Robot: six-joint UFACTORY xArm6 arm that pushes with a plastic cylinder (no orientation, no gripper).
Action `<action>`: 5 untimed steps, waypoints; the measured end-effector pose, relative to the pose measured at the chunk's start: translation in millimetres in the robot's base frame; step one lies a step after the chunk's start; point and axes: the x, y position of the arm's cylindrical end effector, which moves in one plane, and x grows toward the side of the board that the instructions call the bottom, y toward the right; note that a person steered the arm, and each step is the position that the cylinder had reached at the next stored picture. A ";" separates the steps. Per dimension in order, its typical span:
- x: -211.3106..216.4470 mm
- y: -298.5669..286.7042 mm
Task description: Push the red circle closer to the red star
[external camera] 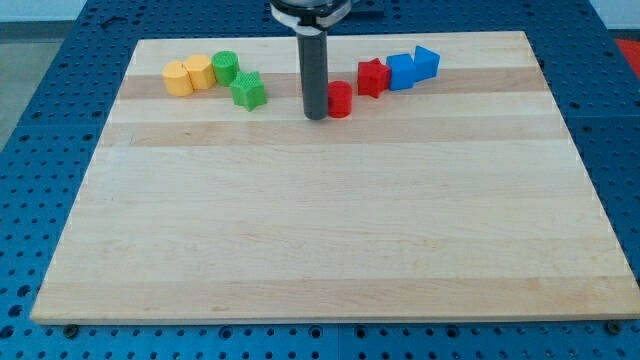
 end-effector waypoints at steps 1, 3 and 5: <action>1.1 -2.1; 16.5 11.8; -29.3 8.2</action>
